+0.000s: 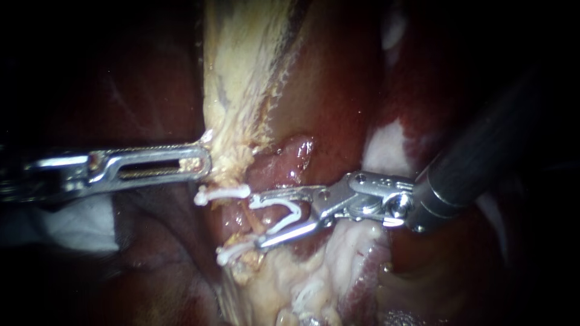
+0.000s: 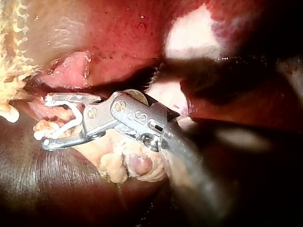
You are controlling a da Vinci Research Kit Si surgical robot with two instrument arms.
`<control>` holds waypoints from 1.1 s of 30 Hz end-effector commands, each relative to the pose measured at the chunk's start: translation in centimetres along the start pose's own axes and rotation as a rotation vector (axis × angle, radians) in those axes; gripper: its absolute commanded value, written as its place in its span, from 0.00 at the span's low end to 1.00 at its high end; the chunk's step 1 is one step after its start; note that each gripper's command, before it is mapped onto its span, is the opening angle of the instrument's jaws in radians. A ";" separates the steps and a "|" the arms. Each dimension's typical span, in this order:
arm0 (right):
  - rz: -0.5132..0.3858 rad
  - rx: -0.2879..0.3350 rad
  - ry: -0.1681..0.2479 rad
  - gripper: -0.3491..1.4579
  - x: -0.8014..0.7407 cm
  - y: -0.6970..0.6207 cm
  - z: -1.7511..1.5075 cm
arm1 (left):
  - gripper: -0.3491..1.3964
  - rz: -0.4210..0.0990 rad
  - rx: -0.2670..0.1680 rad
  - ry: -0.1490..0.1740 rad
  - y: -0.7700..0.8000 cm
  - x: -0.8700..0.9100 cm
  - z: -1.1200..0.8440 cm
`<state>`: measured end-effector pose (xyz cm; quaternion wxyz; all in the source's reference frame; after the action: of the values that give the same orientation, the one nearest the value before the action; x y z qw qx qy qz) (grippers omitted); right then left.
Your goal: Clipping first clip right tube
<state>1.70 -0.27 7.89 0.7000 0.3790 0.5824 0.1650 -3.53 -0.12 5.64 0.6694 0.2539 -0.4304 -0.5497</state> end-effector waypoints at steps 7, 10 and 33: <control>0.003 0.007 0.001 0.52 0.04 -0.03 -0.09 | 0.00 0.001 0.001 0.001 0.02 0.00 -0.01; 0.003 0.008 0.000 0.52 0.04 -0.03 -0.09 | 0.00 0.001 0.001 0.001 0.02 0.00 0.00; -0.002 0.007 -0.002 0.52 -0.02 0.01 -0.03 | 0.00 0.000 0.000 0.000 0.01 0.00 -0.01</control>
<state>1.68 -0.27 7.91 0.6993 0.3808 0.5829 0.1620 -3.52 -0.13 5.65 0.6694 0.2547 -0.4306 -0.5492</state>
